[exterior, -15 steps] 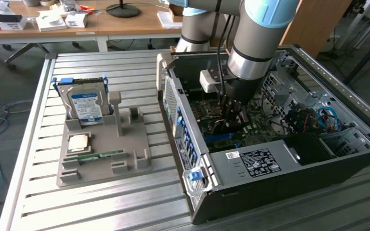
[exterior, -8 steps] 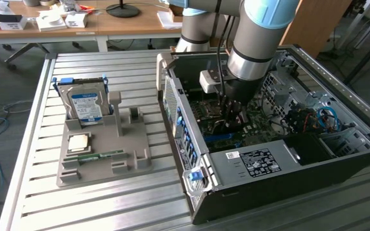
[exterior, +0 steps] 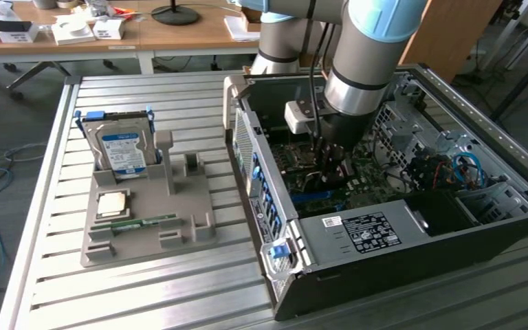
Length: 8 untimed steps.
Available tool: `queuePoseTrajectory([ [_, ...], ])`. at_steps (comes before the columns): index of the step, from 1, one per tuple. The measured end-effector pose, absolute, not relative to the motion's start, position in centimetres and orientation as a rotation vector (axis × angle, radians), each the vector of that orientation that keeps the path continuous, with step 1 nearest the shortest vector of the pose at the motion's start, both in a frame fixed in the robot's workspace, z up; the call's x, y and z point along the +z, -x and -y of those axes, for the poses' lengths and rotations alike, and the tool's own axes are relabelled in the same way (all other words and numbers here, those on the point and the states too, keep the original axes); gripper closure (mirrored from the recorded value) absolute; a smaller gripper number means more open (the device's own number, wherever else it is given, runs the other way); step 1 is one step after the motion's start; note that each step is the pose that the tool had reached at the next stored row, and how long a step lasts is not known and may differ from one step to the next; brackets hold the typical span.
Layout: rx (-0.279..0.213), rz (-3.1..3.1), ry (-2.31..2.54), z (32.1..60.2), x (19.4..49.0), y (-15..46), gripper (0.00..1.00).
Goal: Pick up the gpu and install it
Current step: 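Insert the gpu into the slot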
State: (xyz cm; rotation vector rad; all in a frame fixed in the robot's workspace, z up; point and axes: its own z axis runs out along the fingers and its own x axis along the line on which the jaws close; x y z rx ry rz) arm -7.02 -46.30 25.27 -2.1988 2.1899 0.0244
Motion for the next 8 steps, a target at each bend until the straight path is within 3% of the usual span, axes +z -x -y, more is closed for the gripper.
queuePoseTrajectory([
  [8, 0.024, -2.19, 2.199, 46.3, 24.0, 7.0, 0.73],
])
